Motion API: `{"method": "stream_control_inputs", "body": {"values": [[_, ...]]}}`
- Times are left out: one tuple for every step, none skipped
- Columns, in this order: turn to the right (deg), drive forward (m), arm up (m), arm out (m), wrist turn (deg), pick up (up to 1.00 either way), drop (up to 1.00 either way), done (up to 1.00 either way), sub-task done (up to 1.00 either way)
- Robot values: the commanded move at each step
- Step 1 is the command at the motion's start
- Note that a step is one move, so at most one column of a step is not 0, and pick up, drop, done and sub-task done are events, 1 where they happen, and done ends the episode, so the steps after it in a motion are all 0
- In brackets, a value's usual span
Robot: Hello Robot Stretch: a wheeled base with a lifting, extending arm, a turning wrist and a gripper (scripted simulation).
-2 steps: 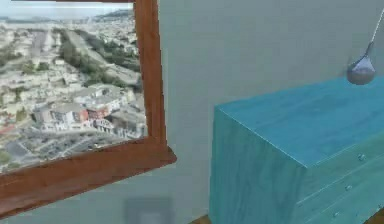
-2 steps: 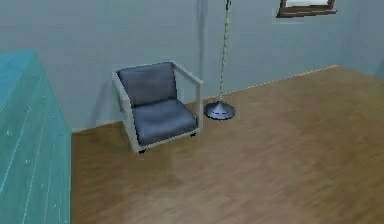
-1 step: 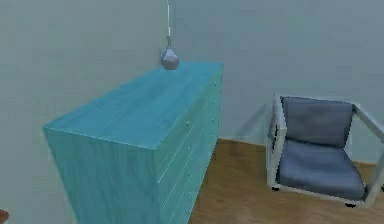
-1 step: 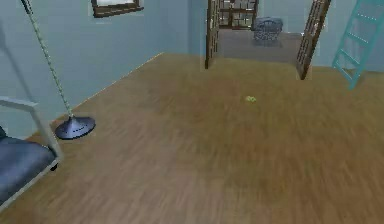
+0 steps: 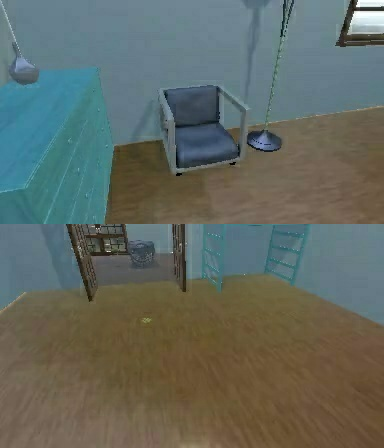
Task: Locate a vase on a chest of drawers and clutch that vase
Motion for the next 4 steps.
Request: {"method": "stream_control_inputs", "body": {"values": [[0.0,0.6,0.0,0.0,0.0,0.0,0.0,0.0,0.0],[-9.0,0.0,0.0,0.0,0.0,0.0,0.0,0.0,0.0],[0.0,0.35,0.0,0.0,0.0,0.0,0.0,0.0,0.0],[-45.0,0.0,0.0,0.0,0.0,0.0,0.0,0.0,0.0]]}}
